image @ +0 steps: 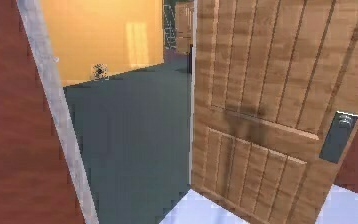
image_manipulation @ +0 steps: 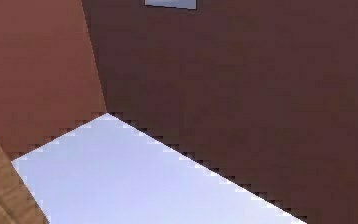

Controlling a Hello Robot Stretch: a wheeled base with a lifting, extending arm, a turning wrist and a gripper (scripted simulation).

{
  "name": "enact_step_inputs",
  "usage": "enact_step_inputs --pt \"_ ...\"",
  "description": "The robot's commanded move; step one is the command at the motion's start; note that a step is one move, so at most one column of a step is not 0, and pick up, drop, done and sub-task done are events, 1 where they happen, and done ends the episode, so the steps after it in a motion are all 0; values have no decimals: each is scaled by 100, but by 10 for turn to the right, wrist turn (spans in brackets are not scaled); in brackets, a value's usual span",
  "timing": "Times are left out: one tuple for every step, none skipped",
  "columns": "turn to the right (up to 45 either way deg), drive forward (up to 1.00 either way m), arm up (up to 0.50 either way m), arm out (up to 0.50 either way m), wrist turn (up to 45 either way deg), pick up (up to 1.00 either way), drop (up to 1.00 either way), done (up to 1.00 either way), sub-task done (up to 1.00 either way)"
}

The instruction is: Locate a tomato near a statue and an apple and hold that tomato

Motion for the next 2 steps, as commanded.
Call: enact_step_inputs --pt "0 60 0 0 0 0 0 0 0" --pt "-90 0 0 0 0 0 0 0 0"
